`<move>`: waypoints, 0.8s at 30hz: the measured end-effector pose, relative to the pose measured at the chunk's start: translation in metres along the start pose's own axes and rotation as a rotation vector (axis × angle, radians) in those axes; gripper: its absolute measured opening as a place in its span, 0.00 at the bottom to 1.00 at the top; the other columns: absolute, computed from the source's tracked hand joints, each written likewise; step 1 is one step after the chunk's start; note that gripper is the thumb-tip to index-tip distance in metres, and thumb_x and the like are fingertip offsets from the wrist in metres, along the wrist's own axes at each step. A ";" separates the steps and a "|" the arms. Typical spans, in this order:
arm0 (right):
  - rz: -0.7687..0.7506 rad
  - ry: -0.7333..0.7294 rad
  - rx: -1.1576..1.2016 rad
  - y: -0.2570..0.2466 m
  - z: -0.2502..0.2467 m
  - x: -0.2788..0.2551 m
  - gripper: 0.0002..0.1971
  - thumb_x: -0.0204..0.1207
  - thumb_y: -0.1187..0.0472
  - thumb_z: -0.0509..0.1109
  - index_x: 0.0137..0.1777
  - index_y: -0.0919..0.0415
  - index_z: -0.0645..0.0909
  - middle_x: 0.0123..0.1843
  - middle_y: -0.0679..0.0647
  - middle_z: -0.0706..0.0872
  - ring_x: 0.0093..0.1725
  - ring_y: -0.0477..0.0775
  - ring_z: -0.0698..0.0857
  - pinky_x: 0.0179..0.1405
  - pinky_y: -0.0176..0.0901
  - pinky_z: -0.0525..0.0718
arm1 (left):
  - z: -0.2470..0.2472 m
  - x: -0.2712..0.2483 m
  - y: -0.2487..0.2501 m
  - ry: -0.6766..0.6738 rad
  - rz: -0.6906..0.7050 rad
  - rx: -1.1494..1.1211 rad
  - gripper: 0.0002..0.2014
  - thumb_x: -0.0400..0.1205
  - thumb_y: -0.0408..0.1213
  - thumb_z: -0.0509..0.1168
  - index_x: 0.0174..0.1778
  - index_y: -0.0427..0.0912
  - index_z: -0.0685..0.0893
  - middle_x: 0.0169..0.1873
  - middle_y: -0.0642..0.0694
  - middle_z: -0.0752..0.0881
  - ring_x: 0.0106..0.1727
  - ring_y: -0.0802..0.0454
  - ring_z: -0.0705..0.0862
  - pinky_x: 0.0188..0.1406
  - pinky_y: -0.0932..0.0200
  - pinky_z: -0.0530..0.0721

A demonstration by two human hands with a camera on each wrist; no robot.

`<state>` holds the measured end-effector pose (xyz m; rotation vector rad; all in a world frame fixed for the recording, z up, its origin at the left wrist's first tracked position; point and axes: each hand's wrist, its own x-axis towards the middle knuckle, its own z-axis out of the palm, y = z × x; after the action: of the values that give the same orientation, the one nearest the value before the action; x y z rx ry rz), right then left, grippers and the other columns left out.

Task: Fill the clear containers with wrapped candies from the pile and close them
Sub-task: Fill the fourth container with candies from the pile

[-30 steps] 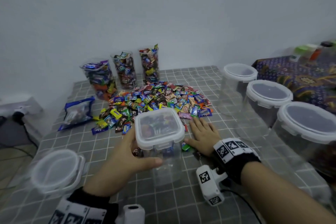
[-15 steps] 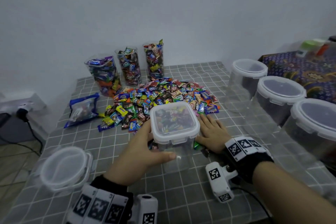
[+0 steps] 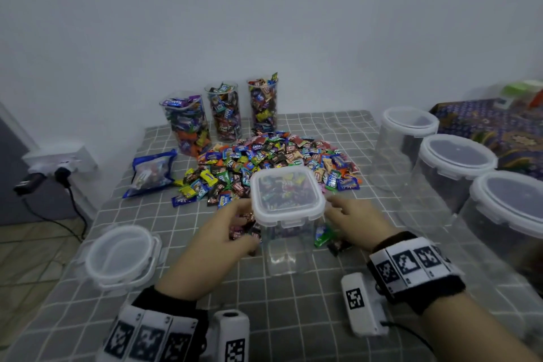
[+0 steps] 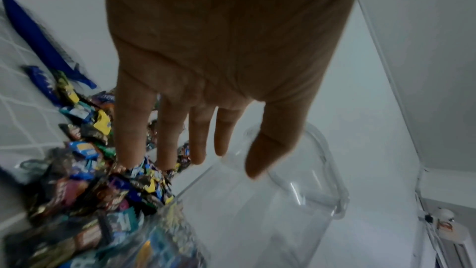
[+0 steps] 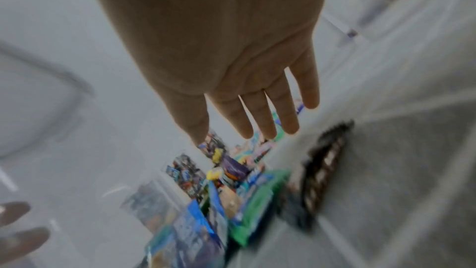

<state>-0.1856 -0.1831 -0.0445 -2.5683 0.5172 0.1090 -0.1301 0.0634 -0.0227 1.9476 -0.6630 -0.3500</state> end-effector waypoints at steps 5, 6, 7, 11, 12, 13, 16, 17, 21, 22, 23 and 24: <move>-0.198 0.400 0.157 -0.023 -0.033 -0.033 0.14 0.83 0.50 0.59 0.53 0.56 0.83 0.45 0.56 0.88 0.48 0.59 0.83 0.46 0.49 0.76 | -0.005 0.005 0.020 0.283 0.066 -0.105 0.09 0.84 0.42 0.59 0.44 0.52 0.85 0.39 0.51 0.87 0.39 0.56 0.84 0.39 0.58 0.81; -0.238 0.430 0.222 -0.028 -0.037 -0.037 0.16 0.82 0.47 0.59 0.46 0.57 0.82 0.40 0.56 0.87 0.44 0.59 0.83 0.46 0.52 0.78 | -0.003 0.005 0.026 0.299 0.053 -0.132 0.12 0.83 0.48 0.58 0.43 0.49 0.85 0.36 0.50 0.87 0.36 0.56 0.83 0.36 0.59 0.81; -0.271 0.439 0.267 -0.033 -0.039 -0.040 0.22 0.81 0.42 0.56 0.42 0.59 0.81 0.37 0.57 0.86 0.41 0.59 0.83 0.45 0.54 0.78 | -0.001 0.006 0.030 0.294 0.038 -0.153 0.17 0.80 0.55 0.58 0.42 0.46 0.85 0.34 0.50 0.86 0.35 0.55 0.83 0.35 0.59 0.80; -0.307 0.330 0.365 -0.049 -0.036 -0.040 0.38 0.69 0.30 0.46 0.39 0.67 0.80 0.36 0.61 0.84 0.39 0.59 0.83 0.46 0.55 0.80 | 0.005 0.012 0.034 0.242 -0.003 -0.124 0.31 0.64 0.70 0.58 0.39 0.42 0.81 0.34 0.43 0.86 0.33 0.50 0.83 0.37 0.52 0.79; -0.304 0.301 0.391 -0.050 -0.034 -0.038 0.38 0.68 0.29 0.47 0.38 0.66 0.80 0.36 0.61 0.84 0.39 0.59 0.82 0.46 0.55 0.80 | 0.006 0.013 0.035 0.233 -0.018 -0.124 0.29 0.64 0.68 0.60 0.37 0.42 0.79 0.33 0.43 0.84 0.32 0.51 0.82 0.36 0.53 0.78; -0.290 0.279 0.414 -0.051 -0.032 -0.037 0.35 0.68 0.30 0.50 0.36 0.63 0.80 0.35 0.61 0.83 0.38 0.59 0.82 0.45 0.54 0.78 | 0.007 0.014 0.035 0.224 -0.033 -0.140 0.26 0.66 0.66 0.61 0.36 0.43 0.77 0.32 0.44 0.83 0.31 0.53 0.81 0.34 0.54 0.77; -0.237 0.257 0.571 -0.053 -0.024 -0.036 0.22 0.68 0.34 0.59 0.30 0.53 0.78 0.29 0.53 0.79 0.33 0.54 0.78 0.42 0.53 0.79 | 0.008 0.015 0.035 0.208 -0.066 -0.208 0.18 0.75 0.55 0.65 0.35 0.43 0.75 0.30 0.46 0.81 0.28 0.56 0.79 0.29 0.59 0.76; -0.223 0.254 0.638 -0.054 -0.023 -0.036 0.20 0.66 0.35 0.62 0.28 0.51 0.76 0.27 0.50 0.77 0.31 0.52 0.76 0.40 0.54 0.78 | 0.007 0.016 0.035 0.205 -0.070 -0.225 0.16 0.77 0.52 0.66 0.35 0.43 0.75 0.30 0.46 0.81 0.27 0.57 0.78 0.27 0.61 0.75; -0.173 0.179 0.851 -0.059 -0.020 -0.034 0.16 0.71 0.46 0.71 0.30 0.54 0.73 0.32 0.59 0.76 0.32 0.56 0.75 0.35 0.50 0.76 | 0.007 0.019 0.034 0.180 -0.097 -0.310 0.14 0.79 0.45 0.66 0.33 0.43 0.74 0.27 0.46 0.79 0.22 0.59 0.76 0.20 0.66 0.72; -0.167 0.142 0.905 -0.059 -0.019 -0.033 0.16 0.72 0.50 0.71 0.33 0.58 0.71 0.33 0.62 0.75 0.33 0.57 0.75 0.33 0.48 0.75 | 0.008 0.019 0.034 0.168 -0.112 -0.346 0.14 0.79 0.44 0.66 0.32 0.43 0.73 0.25 0.47 0.78 0.21 0.59 0.75 0.18 0.67 0.71; -0.158 0.114 0.943 -0.060 -0.019 -0.032 0.16 0.73 0.52 0.71 0.34 0.60 0.71 0.34 0.62 0.75 0.33 0.57 0.75 0.32 0.46 0.75 | 0.008 0.020 0.033 0.150 -0.132 -0.392 0.14 0.78 0.43 0.67 0.31 0.44 0.72 0.24 0.47 0.77 0.20 0.59 0.74 0.18 0.68 0.70; -0.148 0.096 0.972 -0.061 -0.020 -0.031 0.15 0.75 0.54 0.71 0.34 0.60 0.70 0.33 0.62 0.75 0.31 0.57 0.76 0.31 0.44 0.76 | 0.008 0.021 0.033 0.128 -0.153 -0.446 0.14 0.75 0.44 0.68 0.30 0.44 0.72 0.23 0.48 0.76 0.20 0.59 0.73 0.17 0.67 0.69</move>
<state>-0.1919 -0.1341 0.0067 -1.6481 0.2971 -0.2612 -0.1266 0.0337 0.0035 1.5796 -0.3183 -0.4242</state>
